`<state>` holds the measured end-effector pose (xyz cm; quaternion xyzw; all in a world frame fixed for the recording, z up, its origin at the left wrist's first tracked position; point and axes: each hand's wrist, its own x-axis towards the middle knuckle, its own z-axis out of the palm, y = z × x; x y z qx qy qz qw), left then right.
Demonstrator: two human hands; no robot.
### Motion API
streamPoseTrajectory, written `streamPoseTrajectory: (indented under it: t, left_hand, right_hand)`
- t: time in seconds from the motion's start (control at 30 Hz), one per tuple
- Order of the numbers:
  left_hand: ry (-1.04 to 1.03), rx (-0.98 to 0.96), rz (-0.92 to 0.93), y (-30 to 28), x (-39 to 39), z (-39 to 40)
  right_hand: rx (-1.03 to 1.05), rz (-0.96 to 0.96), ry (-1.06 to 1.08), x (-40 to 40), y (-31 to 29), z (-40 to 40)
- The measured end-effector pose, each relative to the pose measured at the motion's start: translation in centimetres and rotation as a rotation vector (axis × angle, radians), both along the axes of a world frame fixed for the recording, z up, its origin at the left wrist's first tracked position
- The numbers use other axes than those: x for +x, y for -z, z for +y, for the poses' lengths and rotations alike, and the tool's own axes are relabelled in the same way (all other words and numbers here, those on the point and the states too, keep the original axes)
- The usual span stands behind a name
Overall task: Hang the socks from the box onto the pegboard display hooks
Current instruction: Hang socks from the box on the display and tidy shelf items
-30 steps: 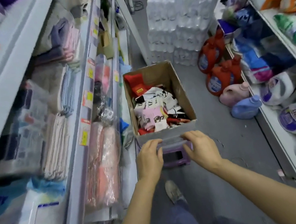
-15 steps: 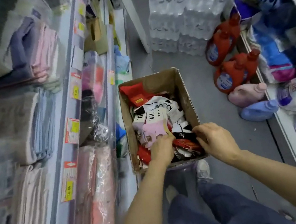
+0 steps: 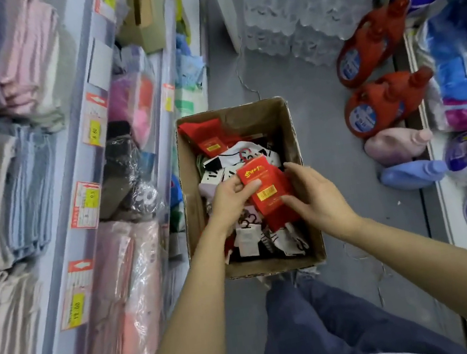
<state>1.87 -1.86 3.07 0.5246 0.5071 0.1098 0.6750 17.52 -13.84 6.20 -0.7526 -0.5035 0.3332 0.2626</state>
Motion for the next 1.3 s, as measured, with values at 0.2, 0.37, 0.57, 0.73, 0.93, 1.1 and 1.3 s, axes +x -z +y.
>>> streamPoseTrajectory:
  t: [0.2, 0.37, 0.57, 0.73, 0.93, 1.1, 1.3]
  left_hand:
    - [-0.066, -0.087, -0.137, -2.7, 0.3, 2.8]
    - [0.089, 0.135, 0.475, 1.7, -3.1, 3.5]
    - [1.039, 0.246, 1.141, 8.1, -5.6, -1.5]
    - [1.306, 0.341, 1.256, 10.6, -6.2, -2.1]
    - [1.401, 0.508, 1.064, 9.4, -5.8, 0.0]
    - [0.948, 0.346, 0.873, 6.7, -5.2, 1.5]
    - [-0.035, 0.243, 0.471, 2.8, -3.8, 3.7]
  right_hand:
    - [-0.112, 0.555, 0.286, -0.5, -1.3, 5.4]
    - [-0.102, 0.649, 0.416, 0.1, -0.5, 6.5]
    - [-0.167, 0.541, 0.453, 0.2, 1.2, 6.4]
    - [-0.189, 0.545, 0.457, -0.3, 1.9, 5.7]
    - [-0.208, 0.532, 0.466, -0.7, 2.5, 5.3]
    - [-0.2, 0.552, 0.511, -1.0, 2.6, 5.9]
    - [-0.176, 0.606, 0.583, -0.7, 2.3, 6.6]
